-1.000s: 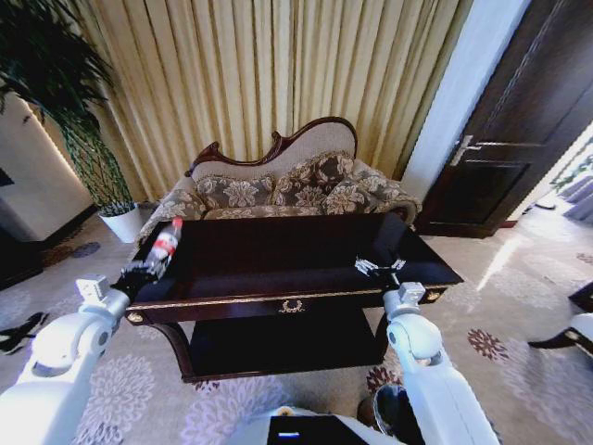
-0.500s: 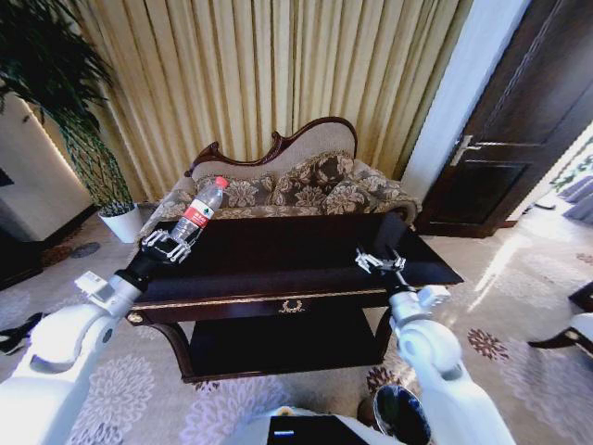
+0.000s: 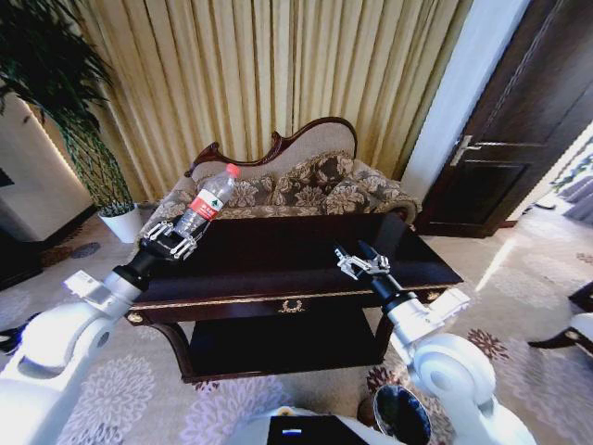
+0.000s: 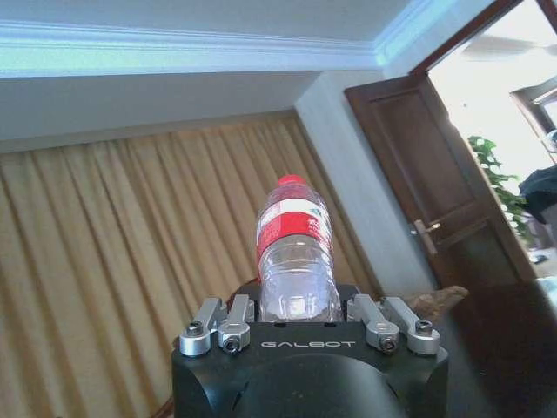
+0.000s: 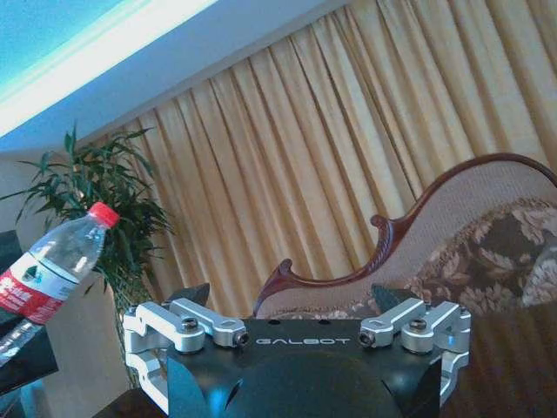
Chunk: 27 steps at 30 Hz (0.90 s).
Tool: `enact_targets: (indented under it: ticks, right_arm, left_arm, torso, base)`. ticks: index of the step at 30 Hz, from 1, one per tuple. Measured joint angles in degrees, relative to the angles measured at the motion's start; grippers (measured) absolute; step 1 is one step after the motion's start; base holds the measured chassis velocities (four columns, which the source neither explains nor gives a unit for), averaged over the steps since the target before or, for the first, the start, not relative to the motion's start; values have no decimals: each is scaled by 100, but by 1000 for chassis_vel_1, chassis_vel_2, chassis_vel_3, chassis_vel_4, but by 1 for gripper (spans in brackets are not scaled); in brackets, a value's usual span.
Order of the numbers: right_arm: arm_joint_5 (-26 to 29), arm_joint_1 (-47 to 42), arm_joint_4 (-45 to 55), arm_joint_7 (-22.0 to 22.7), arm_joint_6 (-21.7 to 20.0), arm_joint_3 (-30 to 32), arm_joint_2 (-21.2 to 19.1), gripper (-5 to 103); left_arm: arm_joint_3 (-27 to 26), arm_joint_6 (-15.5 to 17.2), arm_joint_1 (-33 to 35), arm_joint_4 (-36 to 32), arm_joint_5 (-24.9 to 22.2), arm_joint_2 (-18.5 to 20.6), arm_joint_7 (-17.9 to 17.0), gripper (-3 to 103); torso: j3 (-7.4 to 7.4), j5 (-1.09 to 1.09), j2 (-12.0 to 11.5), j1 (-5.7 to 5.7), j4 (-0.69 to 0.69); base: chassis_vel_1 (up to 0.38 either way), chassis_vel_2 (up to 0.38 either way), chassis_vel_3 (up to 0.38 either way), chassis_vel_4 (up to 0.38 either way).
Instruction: Move to the front of the table and place the trash on the table into the trash bin.
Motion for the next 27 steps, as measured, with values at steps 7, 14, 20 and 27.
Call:
enact_targets:
  ticks: [7, 14, 20, 27]
  right_arm:
    - [80, 10, 53, -1, 5, 24, -255, 100]
    - [-38, -30, 50, -2, 140, 28, -567, 100]
    - [-35, 263, 17, -2, 168, 122, -620, 100]
    - [-140, 631, -851, -1, 484, 120, -849, 100]
  left_arm:
    - [203, -51, 21, -62, 8, 373, 0, 41]
    - [229, -263, -1, -45, -110, 913, -102, 41]
    - [185, -258, -36, 257, -329, 748, -284, 41]
    - [91, -632, -99, 897, -364, 519, -163, 41]
  torso:
    - [0, 0, 0, 0, 0]
    - [0, 0, 0, 0, -1]
    - [0, -1, 0, 1, 0]
    - [1, 0, 0, 2, 1]
  base:
    - [0, 0, 0, 0]
    - [0, 0, 0, 0]
    - [0, 0, 0, 0]
    - [0, 0, 0, 0]
